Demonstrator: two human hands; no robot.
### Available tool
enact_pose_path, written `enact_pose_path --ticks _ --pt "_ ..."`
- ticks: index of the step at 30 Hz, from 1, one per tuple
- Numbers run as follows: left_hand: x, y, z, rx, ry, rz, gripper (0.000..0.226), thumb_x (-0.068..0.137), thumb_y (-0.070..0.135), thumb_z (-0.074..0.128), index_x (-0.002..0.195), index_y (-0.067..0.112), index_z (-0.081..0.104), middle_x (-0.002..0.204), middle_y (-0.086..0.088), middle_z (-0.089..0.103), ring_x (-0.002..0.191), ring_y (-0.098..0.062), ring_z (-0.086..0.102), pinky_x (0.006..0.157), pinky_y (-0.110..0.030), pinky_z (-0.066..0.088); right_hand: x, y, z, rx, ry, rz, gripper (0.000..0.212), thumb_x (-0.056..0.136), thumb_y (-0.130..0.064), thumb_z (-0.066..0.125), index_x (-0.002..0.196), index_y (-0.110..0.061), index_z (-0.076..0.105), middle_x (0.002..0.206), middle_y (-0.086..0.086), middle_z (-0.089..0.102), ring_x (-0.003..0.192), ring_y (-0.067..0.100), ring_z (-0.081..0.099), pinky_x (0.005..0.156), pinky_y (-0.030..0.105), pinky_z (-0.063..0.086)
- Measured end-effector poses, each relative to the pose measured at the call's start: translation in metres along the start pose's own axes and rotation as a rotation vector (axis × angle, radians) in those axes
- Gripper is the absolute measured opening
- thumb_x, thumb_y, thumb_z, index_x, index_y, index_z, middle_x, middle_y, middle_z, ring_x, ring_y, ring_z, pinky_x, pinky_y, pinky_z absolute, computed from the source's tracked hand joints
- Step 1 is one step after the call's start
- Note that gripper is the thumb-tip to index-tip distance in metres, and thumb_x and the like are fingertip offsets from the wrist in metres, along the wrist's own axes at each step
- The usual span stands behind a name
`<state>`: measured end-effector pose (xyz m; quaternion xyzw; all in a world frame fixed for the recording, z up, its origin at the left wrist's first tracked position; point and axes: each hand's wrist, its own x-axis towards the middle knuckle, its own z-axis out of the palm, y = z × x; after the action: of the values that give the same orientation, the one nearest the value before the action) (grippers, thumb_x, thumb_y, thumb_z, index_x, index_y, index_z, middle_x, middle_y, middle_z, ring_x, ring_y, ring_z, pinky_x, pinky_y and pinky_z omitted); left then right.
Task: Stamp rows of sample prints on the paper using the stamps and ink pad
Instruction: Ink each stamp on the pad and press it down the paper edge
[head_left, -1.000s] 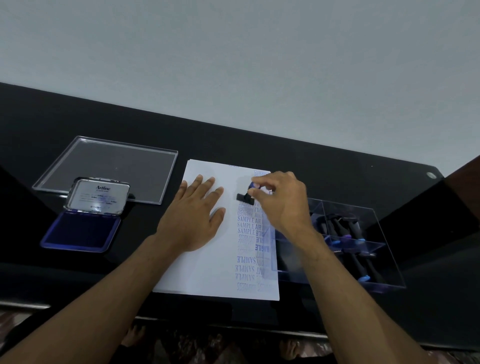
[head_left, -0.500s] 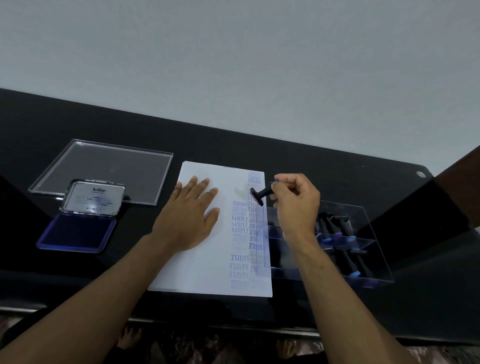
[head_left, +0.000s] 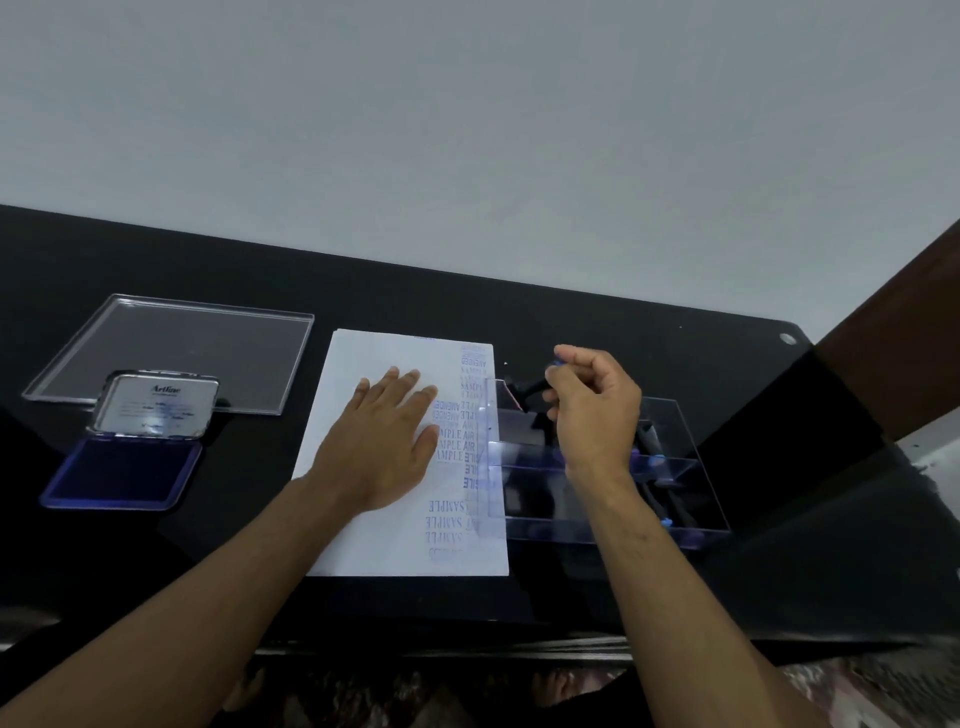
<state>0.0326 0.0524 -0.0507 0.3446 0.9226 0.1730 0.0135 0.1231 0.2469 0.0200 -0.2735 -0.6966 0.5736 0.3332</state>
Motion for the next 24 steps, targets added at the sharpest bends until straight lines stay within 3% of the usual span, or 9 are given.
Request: enact_pose_path --ticks 5,8,13,19,24 --pt "0.0 0.028 0.01 -0.019 0.03 0.053 0.068 0.097 0.061 0.022 0.154 0.026 0.034 0.165 0.002 0.022 0.154 -0.023 0.015 0.12 -0.037 0.001 -0.007 0.003 -0.018 -0.214 -0.025 -0.107 0.021 0.083 -0.011 0.067 0.097 -0.026 0.074 0.095 -0.006 0.068 0.084 0.005 0.066 0.076 0.025 0.055" --pt "0.0 0.038 0.015 -0.01 0.032 0.066 0.067 0.099 0.058 0.023 0.155 0.023 0.034 0.165 -0.001 0.024 0.154 -0.024 0.017 0.119 -0.036 0.001 -0.012 0.006 -0.021 -0.416 -0.086 -0.223 0.02 0.082 -0.012 0.068 0.098 -0.023 0.073 0.095 -0.007 0.063 0.083 0.005 0.063 0.078 0.023 0.053" --pt "0.0 0.042 0.026 -0.001 0.024 0.064 0.057 0.105 0.048 0.035 0.155 0.02 0.034 0.164 -0.004 0.028 0.153 -0.025 0.018 0.12 -0.038 0.006 -0.014 0.011 -0.022 -0.612 -0.205 -0.318 0.017 0.085 -0.013 0.067 0.098 -0.022 0.072 0.095 -0.007 0.058 0.077 0.003 0.058 0.074 0.008 0.045" --pt "-0.002 0.041 0.029 0.005 0.025 0.062 0.064 0.099 0.051 0.028 0.151 0.018 0.041 0.161 -0.007 0.034 0.152 -0.028 0.024 0.122 -0.044 0.012 -0.013 0.016 -0.016 -0.739 -0.288 -0.332 0.017 0.085 -0.006 0.065 0.094 -0.019 0.072 0.096 -0.006 0.058 0.081 0.007 0.057 0.076 0.019 0.051" --pt "-0.002 0.04 0.031 0.028 0.037 0.058 0.063 0.099 0.051 0.028 0.15 0.019 0.043 0.161 -0.006 0.034 0.151 -0.028 0.025 0.12 -0.04 0.008 -0.01 0.014 -0.011 -0.738 -0.286 -0.198 0.02 0.079 -0.001 0.065 0.081 -0.021 0.069 0.092 -0.003 0.06 0.075 0.009 0.06 0.067 0.029 0.058"
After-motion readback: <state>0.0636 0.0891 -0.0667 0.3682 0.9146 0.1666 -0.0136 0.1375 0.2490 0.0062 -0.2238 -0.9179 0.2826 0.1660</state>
